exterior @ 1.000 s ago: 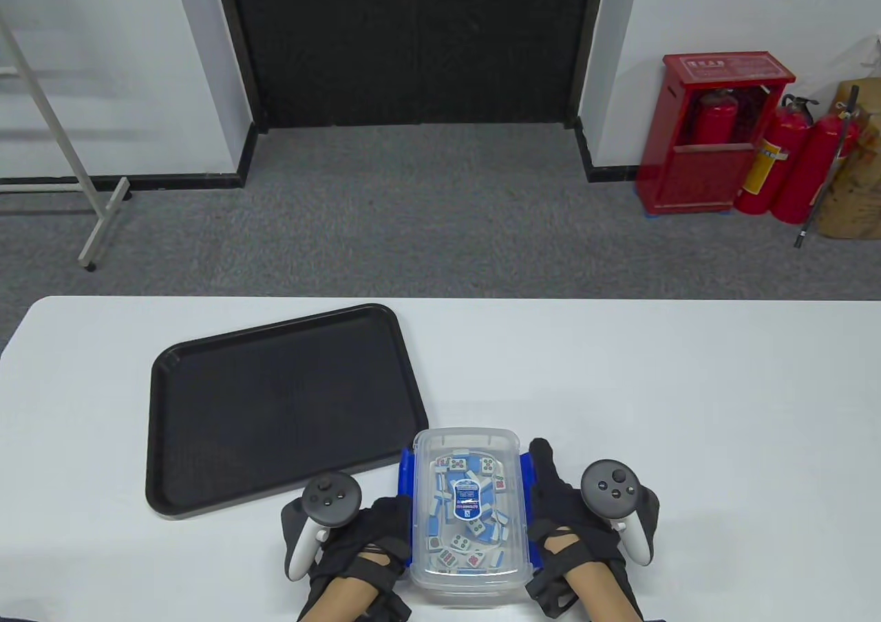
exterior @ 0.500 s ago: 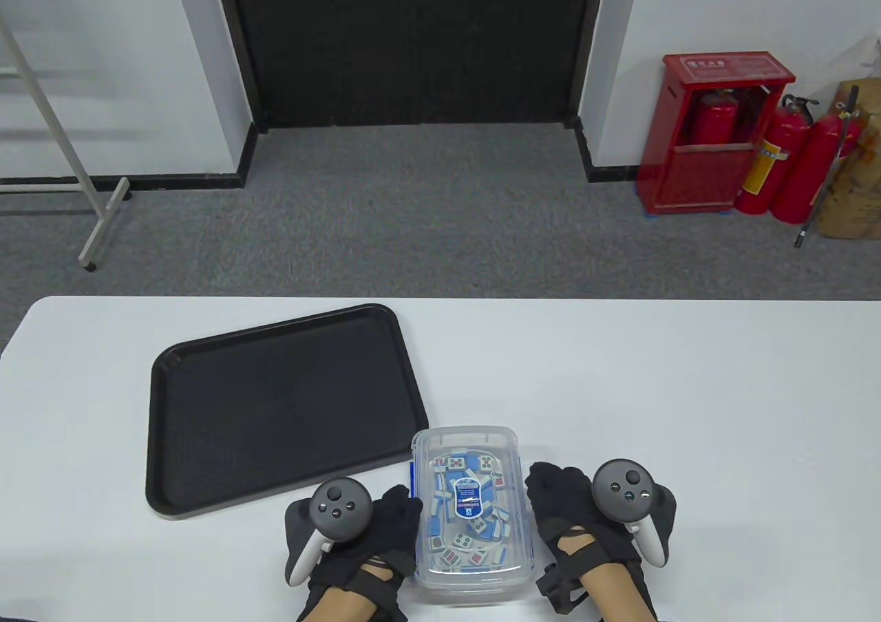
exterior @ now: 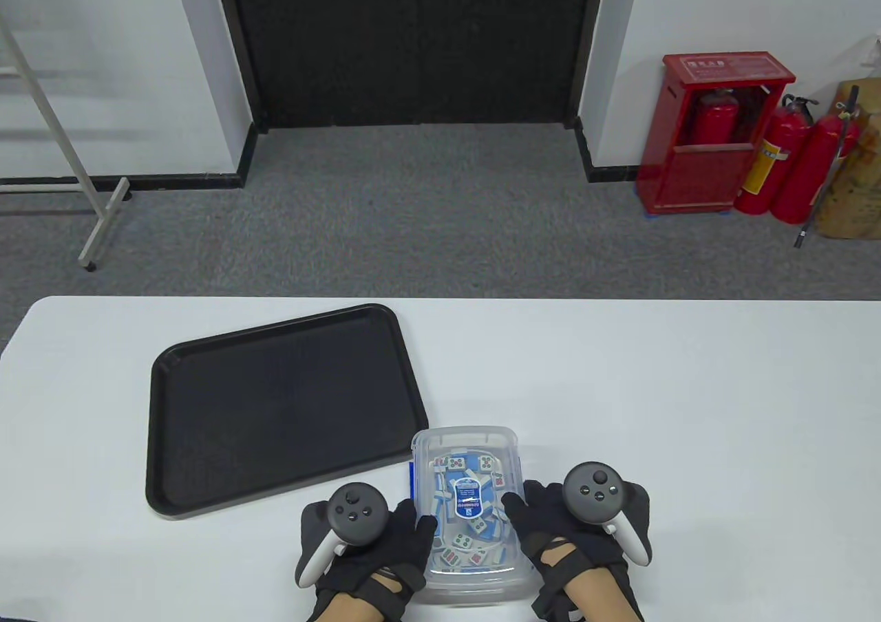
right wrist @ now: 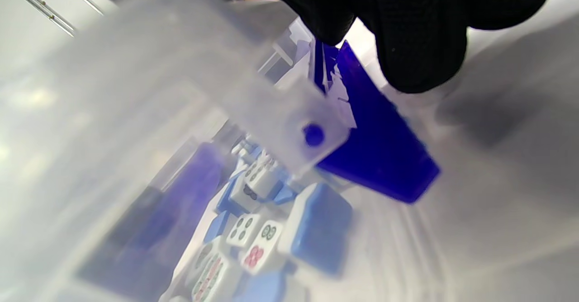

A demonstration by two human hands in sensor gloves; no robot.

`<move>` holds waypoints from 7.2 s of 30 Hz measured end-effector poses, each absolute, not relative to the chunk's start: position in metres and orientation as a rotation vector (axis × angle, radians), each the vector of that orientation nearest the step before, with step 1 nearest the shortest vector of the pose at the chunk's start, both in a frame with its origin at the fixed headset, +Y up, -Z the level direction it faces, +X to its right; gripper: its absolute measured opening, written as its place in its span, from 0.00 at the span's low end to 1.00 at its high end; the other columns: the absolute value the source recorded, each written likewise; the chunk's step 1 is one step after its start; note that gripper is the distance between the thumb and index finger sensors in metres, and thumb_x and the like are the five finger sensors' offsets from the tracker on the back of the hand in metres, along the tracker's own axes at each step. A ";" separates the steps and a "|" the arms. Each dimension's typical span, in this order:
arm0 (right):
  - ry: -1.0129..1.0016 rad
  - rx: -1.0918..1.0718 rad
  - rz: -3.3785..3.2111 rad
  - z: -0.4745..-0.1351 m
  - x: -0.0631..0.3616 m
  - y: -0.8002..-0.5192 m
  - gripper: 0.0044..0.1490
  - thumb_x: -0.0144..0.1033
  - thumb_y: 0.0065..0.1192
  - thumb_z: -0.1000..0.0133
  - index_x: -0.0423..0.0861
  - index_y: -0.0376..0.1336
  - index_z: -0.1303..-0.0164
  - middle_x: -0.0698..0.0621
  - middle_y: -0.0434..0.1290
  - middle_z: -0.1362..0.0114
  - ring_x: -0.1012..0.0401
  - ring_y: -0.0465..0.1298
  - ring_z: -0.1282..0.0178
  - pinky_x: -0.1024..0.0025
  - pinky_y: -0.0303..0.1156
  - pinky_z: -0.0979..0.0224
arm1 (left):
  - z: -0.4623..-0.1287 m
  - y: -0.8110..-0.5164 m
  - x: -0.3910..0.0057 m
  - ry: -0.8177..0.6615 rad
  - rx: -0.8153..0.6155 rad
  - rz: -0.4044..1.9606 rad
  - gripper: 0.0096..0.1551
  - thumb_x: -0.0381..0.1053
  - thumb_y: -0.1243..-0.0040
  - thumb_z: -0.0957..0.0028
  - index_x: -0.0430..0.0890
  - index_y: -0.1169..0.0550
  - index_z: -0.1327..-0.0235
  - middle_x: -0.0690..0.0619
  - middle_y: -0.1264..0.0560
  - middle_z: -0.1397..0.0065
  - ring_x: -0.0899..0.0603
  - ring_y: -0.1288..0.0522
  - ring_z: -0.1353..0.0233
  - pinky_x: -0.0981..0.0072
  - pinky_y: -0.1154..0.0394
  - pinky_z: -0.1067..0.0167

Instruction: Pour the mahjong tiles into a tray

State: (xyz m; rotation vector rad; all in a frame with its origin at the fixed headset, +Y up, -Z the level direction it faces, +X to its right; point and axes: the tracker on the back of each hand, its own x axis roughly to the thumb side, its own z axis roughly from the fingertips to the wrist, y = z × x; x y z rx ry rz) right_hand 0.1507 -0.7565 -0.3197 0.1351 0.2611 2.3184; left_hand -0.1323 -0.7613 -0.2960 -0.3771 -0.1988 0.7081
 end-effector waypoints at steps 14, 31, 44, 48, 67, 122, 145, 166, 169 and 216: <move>0.160 0.177 2.265 -0.318 0.151 -0.748 0.46 0.52 0.55 0.47 0.24 0.61 0.37 0.20 0.63 0.40 0.39 0.75 0.54 0.33 0.66 0.44 | -0.293 -0.749 -0.135 -0.223 -0.315 0.759 0.45 0.63 0.55 0.42 0.28 0.36 0.29 0.25 0.32 0.33 0.18 0.32 0.37 0.31 0.33 0.46; 0.097 0.146 1.885 -0.307 0.150 -0.718 0.46 0.44 0.57 0.48 0.22 0.50 0.36 0.30 0.76 0.55 0.52 0.83 0.73 0.43 0.77 0.60 | -0.285 -0.723 -0.143 -0.276 -0.155 0.853 0.44 0.64 0.55 0.43 0.28 0.33 0.33 0.26 0.28 0.37 0.20 0.28 0.41 0.33 0.30 0.49; 0.143 0.014 1.305 -0.315 0.178 -0.737 0.46 0.37 0.54 0.49 0.25 0.43 0.33 0.36 0.73 0.52 0.54 0.81 0.70 0.49 0.78 0.57 | -0.283 -0.720 -0.142 -0.322 -0.092 0.884 0.43 0.64 0.56 0.42 0.31 0.32 0.31 0.28 0.27 0.37 0.21 0.27 0.41 0.34 0.30 0.49; -0.032 -0.121 1.307 -0.316 0.227 -0.734 0.45 0.37 0.54 0.49 0.25 0.44 0.32 0.36 0.73 0.53 0.54 0.80 0.72 0.48 0.78 0.58 | -0.287 -0.728 -0.145 -0.277 -0.138 0.847 0.44 0.64 0.56 0.42 0.30 0.33 0.31 0.27 0.27 0.37 0.21 0.27 0.41 0.33 0.30 0.49; -0.131 -0.562 1.438 -0.294 0.360 -0.785 0.45 0.37 0.54 0.49 0.27 0.45 0.31 0.34 0.72 0.56 0.51 0.76 0.75 0.45 0.75 0.58 | -0.297 -0.761 -0.138 -0.175 -0.375 0.657 0.45 0.65 0.55 0.43 0.29 0.33 0.31 0.27 0.27 0.37 0.20 0.27 0.41 0.33 0.29 0.50; 0.026 -0.078 2.455 -0.315 0.204 -0.721 0.49 0.47 0.58 0.48 0.32 0.46 0.27 0.24 0.58 0.31 0.34 0.69 0.43 0.28 0.52 0.32 | -0.318 -0.791 -0.133 0.027 -0.623 0.884 0.38 0.57 0.44 0.43 0.28 0.34 0.37 0.36 0.25 0.45 0.35 0.24 0.54 0.51 0.23 0.60; 0.192 0.179 2.417 -0.320 0.151 -0.736 0.48 0.49 0.54 0.47 0.31 0.47 0.26 0.22 0.53 0.27 0.30 0.65 0.37 0.25 0.46 0.32 | -0.385 -0.743 -0.311 0.373 -0.222 1.669 0.49 0.54 0.46 0.39 0.41 0.63 0.27 0.29 0.52 0.28 0.26 0.35 0.33 0.26 0.38 0.39; 0.160 0.273 2.544 -0.319 0.130 -0.735 0.48 0.51 0.52 0.46 0.36 0.47 0.24 0.30 0.43 0.20 0.29 0.51 0.24 0.27 0.42 0.30 | -0.397 -0.719 -0.365 0.511 0.083 1.081 0.48 0.57 0.42 0.39 0.42 0.57 0.25 0.32 0.49 0.26 0.27 0.33 0.34 0.32 0.34 0.38; 0.164 0.271 2.539 -0.318 0.130 -0.735 0.48 0.51 0.52 0.46 0.36 0.47 0.24 0.29 0.43 0.20 0.29 0.51 0.24 0.27 0.42 0.30 | -0.398 -0.716 -0.365 0.510 0.129 1.004 0.48 0.58 0.42 0.38 0.44 0.57 0.24 0.34 0.48 0.25 0.28 0.33 0.33 0.35 0.33 0.38; 0.182 0.226 2.478 -0.319 0.140 -0.734 0.48 0.50 0.53 0.46 0.35 0.47 0.24 0.29 0.42 0.21 0.29 0.50 0.25 0.27 0.40 0.30 | -0.387 -0.697 -0.329 0.299 0.472 0.016 0.48 0.61 0.38 0.44 0.51 0.53 0.23 0.38 0.46 0.25 0.30 0.33 0.33 0.36 0.34 0.37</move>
